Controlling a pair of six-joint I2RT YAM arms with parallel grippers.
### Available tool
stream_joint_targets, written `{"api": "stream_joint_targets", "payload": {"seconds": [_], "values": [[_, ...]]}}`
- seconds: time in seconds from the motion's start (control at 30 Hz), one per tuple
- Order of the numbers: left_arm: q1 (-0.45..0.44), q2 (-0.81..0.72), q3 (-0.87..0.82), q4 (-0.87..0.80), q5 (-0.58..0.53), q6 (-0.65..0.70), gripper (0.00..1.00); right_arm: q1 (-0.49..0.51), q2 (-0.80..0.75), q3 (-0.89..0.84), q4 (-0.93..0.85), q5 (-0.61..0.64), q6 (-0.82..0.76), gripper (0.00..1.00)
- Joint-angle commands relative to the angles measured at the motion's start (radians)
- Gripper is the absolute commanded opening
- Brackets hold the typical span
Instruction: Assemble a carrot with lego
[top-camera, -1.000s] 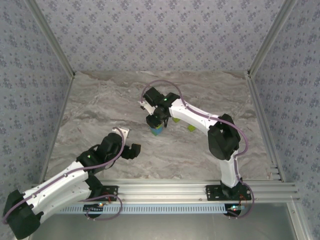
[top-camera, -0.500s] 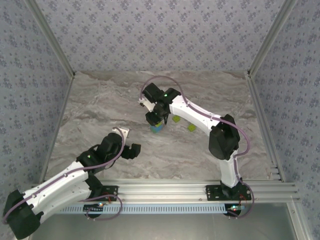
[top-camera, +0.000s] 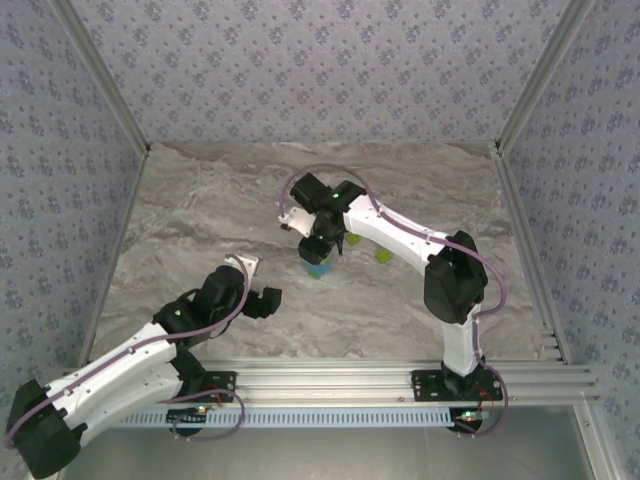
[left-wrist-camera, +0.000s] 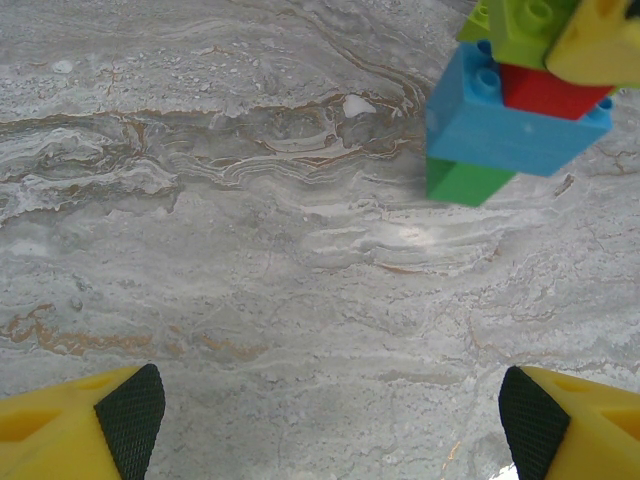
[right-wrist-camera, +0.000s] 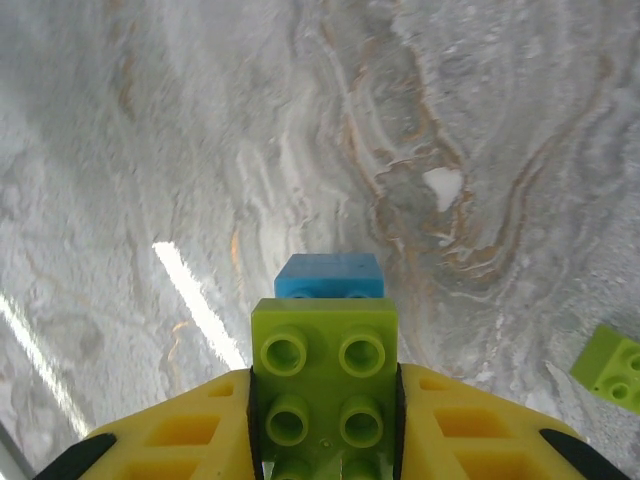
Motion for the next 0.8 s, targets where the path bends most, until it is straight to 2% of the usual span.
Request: {"api": "stream_joint_targets", "payload": {"seconds": [0.0, 0.77], "values": [[-0.008, -0.003, 0.014, 0.012, 0.018, 0.019, 0.89, -0.002, -0.038, -0.002, -0.052, -0.060, -0.133, 0.35], [-0.007, 0.002, 0.013, 0.013, 0.019, 0.019, 0.89, 0.017, 0.018, 0.004, -0.092, -0.079, -0.368, 0.39]]}}
